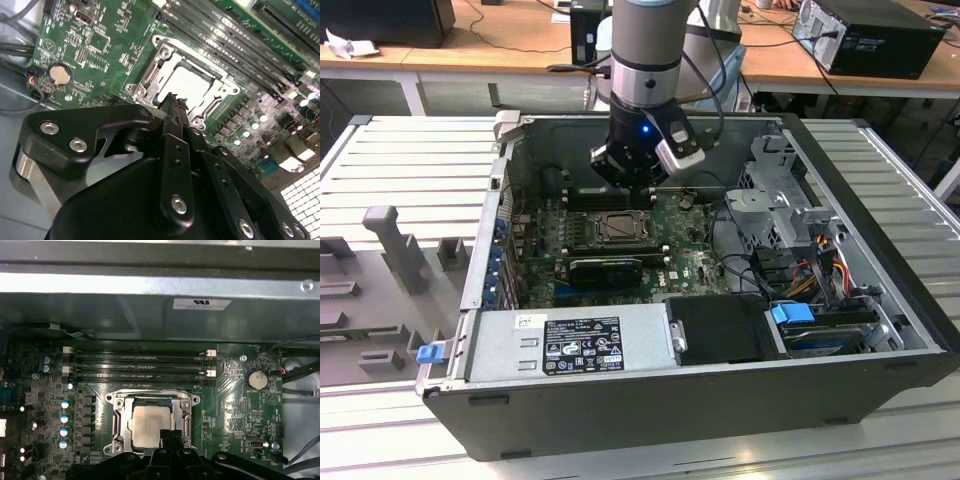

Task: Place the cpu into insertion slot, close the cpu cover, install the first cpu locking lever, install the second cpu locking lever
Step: 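Install the second cpu locking lever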

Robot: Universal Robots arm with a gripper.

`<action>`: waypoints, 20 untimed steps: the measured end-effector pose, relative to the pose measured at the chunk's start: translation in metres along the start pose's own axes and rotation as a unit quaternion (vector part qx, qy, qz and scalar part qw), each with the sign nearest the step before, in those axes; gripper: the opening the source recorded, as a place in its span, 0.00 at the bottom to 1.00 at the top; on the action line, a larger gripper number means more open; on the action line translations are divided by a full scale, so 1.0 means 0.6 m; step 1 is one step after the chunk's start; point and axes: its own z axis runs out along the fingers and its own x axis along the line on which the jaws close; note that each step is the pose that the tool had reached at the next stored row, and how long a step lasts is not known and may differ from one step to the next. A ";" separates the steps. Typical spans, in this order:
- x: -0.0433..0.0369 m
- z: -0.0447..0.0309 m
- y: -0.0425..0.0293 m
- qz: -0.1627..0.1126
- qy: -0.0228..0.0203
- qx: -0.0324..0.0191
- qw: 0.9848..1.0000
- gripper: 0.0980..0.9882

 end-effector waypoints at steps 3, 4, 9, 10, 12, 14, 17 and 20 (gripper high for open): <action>0.000 0.000 -0.014 0.000 0.000 0.000 1.000 0.01; 0.000 0.001 -0.017 0.000 0.000 0.000 1.000 0.01; 0.001 0.002 -0.042 0.000 0.000 0.000 1.000 0.01; 0.001 0.003 -0.051 0.000 0.000 -0.001 1.000 0.01; 0.003 0.006 -0.056 0.000 0.000 -0.002 1.000 0.01; 0.007 0.009 -0.059 0.000 0.000 -0.003 1.000 0.01; 0.013 0.014 -0.063 -0.007 0.001 -0.004 1.000 0.01; 0.020 0.017 -0.069 -0.009 0.001 -0.005 1.000 0.01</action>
